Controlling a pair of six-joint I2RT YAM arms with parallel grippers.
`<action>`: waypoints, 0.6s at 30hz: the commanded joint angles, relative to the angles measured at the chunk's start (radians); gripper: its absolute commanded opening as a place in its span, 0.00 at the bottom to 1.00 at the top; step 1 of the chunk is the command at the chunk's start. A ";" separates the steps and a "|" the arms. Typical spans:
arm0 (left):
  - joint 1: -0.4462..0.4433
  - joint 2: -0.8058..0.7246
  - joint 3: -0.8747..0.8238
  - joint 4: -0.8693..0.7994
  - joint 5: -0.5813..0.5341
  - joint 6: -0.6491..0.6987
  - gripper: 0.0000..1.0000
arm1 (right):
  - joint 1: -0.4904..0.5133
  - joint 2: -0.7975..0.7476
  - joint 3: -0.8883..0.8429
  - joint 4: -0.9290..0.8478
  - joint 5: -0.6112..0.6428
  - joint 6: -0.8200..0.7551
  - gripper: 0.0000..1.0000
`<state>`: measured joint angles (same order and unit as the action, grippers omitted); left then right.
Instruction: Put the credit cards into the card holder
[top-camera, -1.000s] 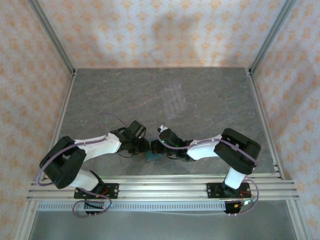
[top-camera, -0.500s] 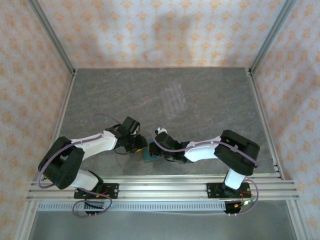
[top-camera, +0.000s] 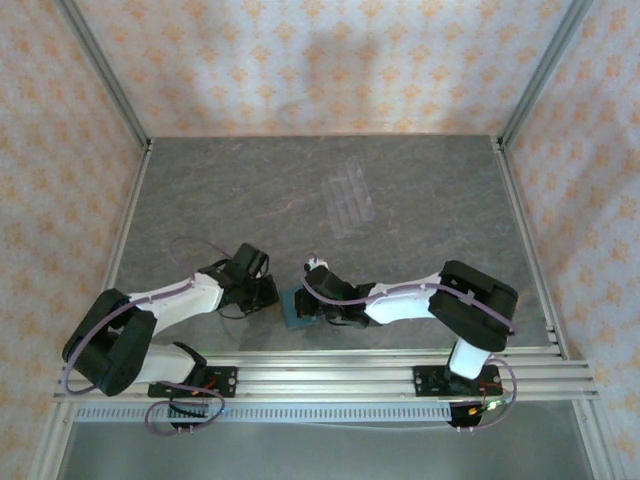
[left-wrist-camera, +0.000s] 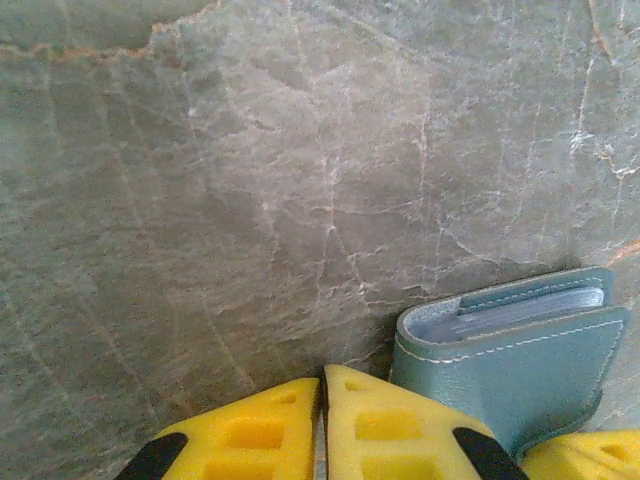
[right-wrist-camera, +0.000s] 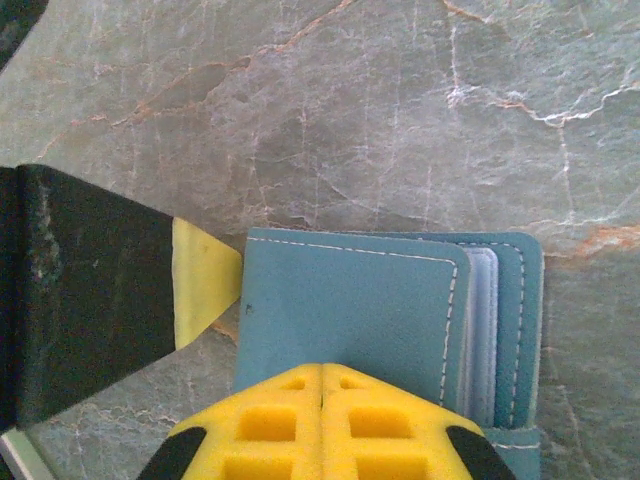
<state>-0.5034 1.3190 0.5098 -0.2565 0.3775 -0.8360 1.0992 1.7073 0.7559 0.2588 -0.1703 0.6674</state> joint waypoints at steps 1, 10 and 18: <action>-0.051 -0.016 -0.047 -0.031 -0.005 0.009 0.11 | 0.025 0.062 -0.011 -0.199 -0.003 -0.021 0.00; -0.210 0.057 -0.043 0.066 -0.024 -0.088 0.11 | 0.038 0.046 -0.008 -0.233 0.064 -0.004 0.00; -0.253 0.108 -0.058 0.184 -0.023 -0.240 0.11 | 0.097 0.043 0.008 -0.284 0.184 0.047 0.00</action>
<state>-0.6888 1.3334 0.5022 -0.2169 0.1478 -0.9802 1.1625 1.7138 0.7902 0.1848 -0.0235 0.6884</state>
